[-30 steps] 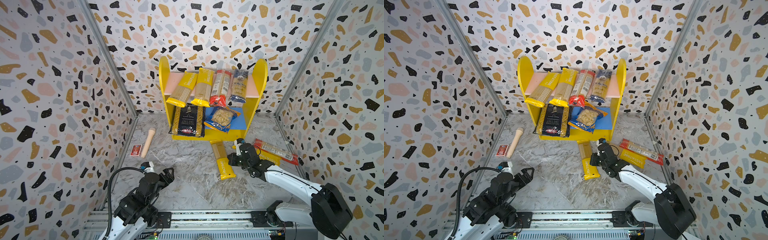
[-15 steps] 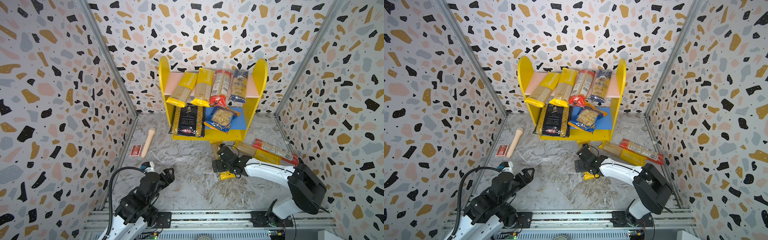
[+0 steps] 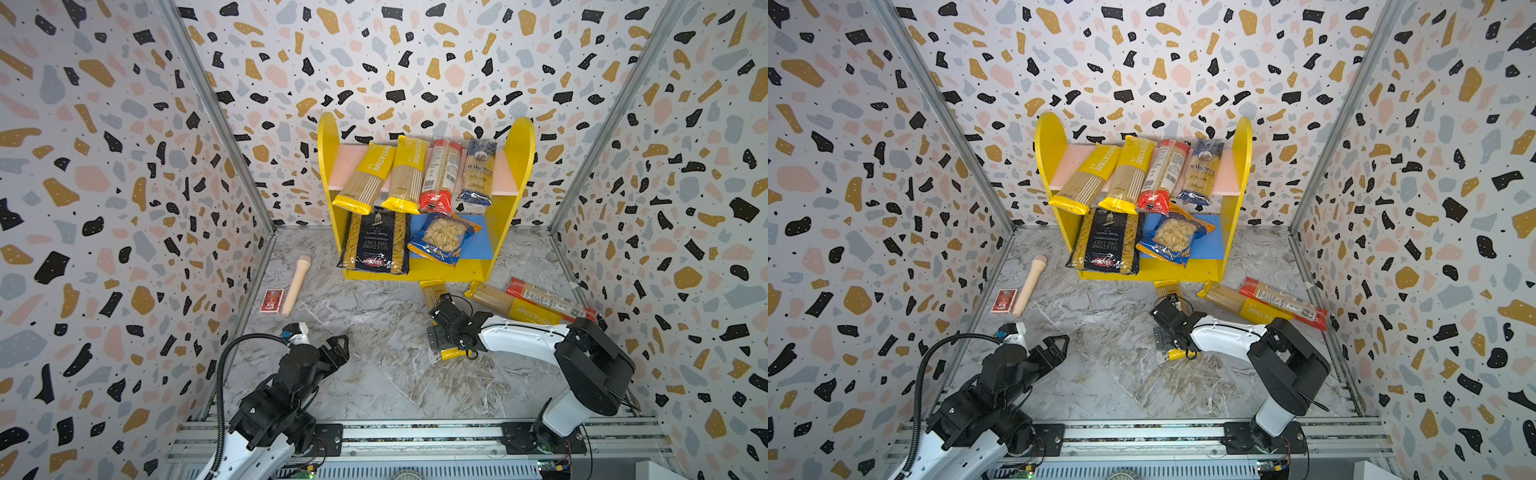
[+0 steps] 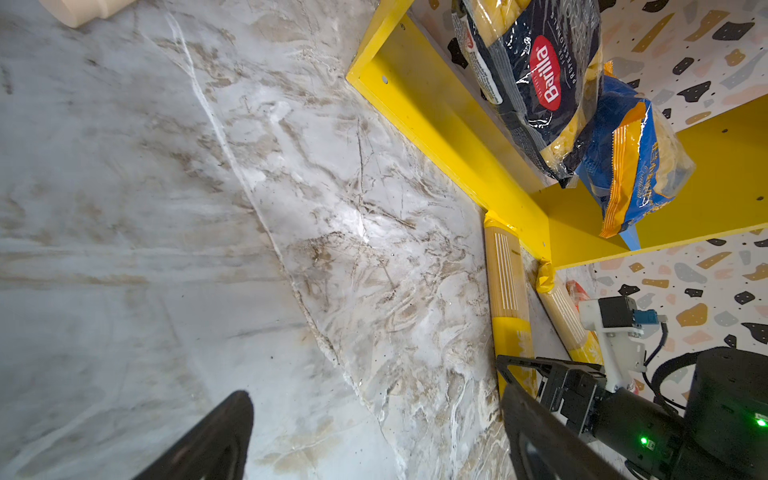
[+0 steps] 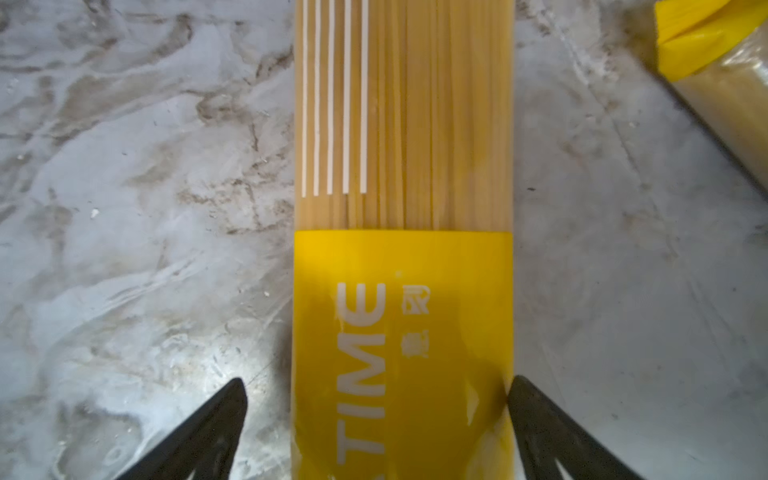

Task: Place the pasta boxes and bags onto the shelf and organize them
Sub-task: 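Lift the Pastatime pack with the right gripper and turn it upright, then carry the Pastatime pack to the shelf front and lower it against the base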

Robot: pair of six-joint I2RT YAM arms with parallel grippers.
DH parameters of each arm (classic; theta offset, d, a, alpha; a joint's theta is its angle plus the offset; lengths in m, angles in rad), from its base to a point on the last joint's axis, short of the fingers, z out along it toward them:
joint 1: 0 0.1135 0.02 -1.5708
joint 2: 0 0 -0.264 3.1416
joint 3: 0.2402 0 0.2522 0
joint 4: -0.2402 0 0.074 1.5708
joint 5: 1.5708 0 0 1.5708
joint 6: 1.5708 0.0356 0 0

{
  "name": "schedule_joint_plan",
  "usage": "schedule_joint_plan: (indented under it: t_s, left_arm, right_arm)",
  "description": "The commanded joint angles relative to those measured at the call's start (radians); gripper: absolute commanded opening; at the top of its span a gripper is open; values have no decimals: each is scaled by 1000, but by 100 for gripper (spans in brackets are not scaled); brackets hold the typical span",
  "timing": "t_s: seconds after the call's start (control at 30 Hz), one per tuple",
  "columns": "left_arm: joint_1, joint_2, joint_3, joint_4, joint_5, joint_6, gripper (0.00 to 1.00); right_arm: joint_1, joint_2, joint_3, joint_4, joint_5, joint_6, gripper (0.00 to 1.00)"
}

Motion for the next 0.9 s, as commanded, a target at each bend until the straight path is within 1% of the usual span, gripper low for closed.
schedule_joint_plan:
  t_s: [0.0, 0.17, 0.2, 0.23, 0.3, 0.37, 0.4, 0.43, 0.5, 0.6, 0.7, 0.87]
  left_arm:
    - [7, 8, -11, 45, 13, 22, 94]
    - [7, 7, -15, 46, 14, 22, 94]
    - [7, 6, -17, 45, 14, 22, 94]
    - [8, 7, -18, 45, 14, 22, 94]
    - [7, 7, -18, 46, 15, 22, 94]
    - [7, 7, -17, 48, 12, 22, 94]
    - [8, 9, -18, 52, 12, 23, 94]
    - [7, 11, -16, 54, 12, 22, 94]
    - [7, 17, -16, 58, 11, 24, 94]
    - [7, 28, -9, 61, 9, 27, 94]
    - [7, 34, -2, 61, 6, 32, 94]
    - [7, 40, 5, 63, -2, 33, 94]
  right_arm:
    - [-31, 6, -15, -15, -29, -12, 98]
    - [-44, 67, -19, 6, -73, -6, 97]
    - [-48, 73, -22, 12, -82, -5, 96]
    - [-53, 82, -25, 20, -99, -5, 92]
    - [-65, 95, -31, 29, -124, -6, 79]
    - [-72, 106, -39, 42, -144, -12, 60]
    - [-76, 112, -42, 46, -154, -12, 46]
    - [-80, 116, -45, 52, -162, -14, 36]
    - [-88, 116, -52, 67, -199, -19, 22]
    - [-116, 86, -96, 141, -288, -19, 13]
    - [-160, 19, -161, 247, -387, -15, 10]
    - [-192, -99, -216, 325, -423, -9, 7]
